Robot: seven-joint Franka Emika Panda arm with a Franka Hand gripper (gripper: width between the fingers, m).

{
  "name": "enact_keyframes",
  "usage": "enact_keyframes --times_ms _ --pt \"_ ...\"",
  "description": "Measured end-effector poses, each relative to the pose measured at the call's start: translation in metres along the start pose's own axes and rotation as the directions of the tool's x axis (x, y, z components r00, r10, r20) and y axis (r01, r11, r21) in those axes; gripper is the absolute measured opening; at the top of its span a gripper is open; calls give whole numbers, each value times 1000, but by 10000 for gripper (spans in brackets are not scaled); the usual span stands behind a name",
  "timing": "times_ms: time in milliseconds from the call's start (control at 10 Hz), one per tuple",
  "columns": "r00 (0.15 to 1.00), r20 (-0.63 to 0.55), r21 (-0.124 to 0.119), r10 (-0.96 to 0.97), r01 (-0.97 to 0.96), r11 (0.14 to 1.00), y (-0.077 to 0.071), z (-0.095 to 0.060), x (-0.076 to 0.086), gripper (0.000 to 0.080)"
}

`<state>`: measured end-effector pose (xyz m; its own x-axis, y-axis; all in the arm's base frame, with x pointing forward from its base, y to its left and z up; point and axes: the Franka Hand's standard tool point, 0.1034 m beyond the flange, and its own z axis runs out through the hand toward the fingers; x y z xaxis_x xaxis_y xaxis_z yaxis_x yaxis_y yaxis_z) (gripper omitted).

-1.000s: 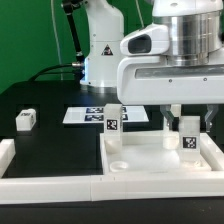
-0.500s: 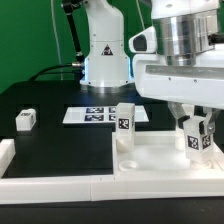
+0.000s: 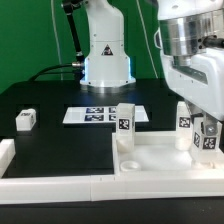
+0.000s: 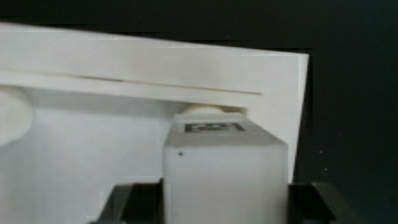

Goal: Assemble square table

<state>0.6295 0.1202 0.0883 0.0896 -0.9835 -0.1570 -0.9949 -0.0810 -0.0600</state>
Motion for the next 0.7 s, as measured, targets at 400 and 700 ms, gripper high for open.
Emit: enact_keyframes --times_ms 400,700 --pt "887 -37 -53 -461 459 887 0 -2 -1 516" --pt "771 -25 -61 -636 634 771 1 -1 1 644"
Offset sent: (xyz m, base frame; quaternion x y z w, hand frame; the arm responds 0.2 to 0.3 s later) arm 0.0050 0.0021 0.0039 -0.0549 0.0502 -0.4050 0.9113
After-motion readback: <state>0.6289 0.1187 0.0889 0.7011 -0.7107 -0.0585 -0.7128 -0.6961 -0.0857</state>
